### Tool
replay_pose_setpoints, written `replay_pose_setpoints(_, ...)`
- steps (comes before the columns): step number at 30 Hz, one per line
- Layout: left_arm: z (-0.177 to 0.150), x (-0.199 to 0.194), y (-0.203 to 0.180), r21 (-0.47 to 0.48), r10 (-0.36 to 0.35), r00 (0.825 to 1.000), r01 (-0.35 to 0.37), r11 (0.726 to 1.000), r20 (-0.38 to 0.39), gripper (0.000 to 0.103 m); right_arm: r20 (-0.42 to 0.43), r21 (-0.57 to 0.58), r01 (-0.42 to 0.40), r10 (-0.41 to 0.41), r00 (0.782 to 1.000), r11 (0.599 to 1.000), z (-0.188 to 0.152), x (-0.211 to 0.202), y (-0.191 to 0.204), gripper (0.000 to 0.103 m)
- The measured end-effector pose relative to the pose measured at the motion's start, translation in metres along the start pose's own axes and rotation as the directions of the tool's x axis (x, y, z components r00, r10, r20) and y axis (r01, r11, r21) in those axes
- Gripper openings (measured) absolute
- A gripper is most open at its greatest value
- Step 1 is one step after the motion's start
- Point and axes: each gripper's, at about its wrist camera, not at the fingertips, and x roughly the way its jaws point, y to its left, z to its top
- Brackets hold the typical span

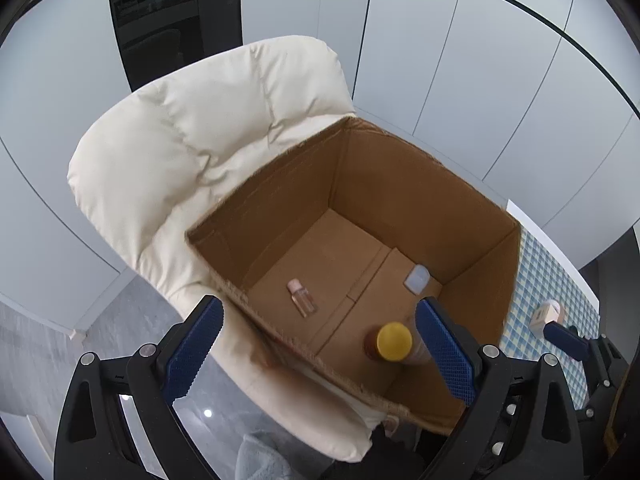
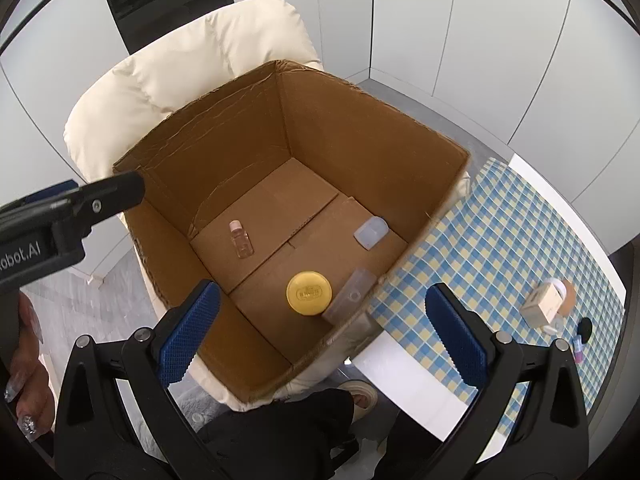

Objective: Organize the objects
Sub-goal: 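Withdraw both open grippers up and out of the cardboard box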

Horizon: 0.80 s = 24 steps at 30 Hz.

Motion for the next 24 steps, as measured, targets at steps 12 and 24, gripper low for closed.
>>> replay_pose_setpoints(12, -0.051, -0.028, 0.003, 0.003, -0.003, 1.000, 0.003, 1.000, -0.027, 0.097, 0.010, 0.033, 0.044, -0.044, 0.999, 0.998, -0.054, -0.032, -0.005, 0.103)
replay_pose_setpoints(24, -0.090, -0.065, 0.004, 0.043, 0.001, 1.000, 0.000, 0.999, -0.013, 0.097, 0.026, 0.061, 0.048, -0.049, 0.998, 0.997, -0.097, -0.067, -0.009, 0.103)
